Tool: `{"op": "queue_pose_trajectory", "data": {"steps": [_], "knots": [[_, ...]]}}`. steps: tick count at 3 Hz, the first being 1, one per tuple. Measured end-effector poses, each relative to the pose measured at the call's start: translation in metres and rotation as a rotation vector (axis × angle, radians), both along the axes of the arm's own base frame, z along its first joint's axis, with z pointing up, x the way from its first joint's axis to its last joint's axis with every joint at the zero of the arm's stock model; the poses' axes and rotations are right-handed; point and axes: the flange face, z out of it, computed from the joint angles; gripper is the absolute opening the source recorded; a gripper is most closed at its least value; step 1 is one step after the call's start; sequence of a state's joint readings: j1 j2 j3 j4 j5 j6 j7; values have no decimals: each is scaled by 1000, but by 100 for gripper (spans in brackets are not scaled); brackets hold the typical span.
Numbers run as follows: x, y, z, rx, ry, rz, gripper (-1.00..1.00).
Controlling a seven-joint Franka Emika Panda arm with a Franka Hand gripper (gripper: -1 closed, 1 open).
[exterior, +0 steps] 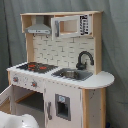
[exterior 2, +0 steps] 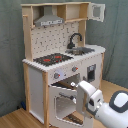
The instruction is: Play with the kitchen
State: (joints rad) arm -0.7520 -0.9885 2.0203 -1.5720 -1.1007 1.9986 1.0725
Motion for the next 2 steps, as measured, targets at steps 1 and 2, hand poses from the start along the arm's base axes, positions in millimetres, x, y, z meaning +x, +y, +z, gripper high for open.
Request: {"op": "queue_pose_trajectory", "data": {"steps": [1, 2], "knots": [[6, 0, -25, 45, 44, 11, 100], [16, -5, -56, 90, 99, 5, 100]]}}
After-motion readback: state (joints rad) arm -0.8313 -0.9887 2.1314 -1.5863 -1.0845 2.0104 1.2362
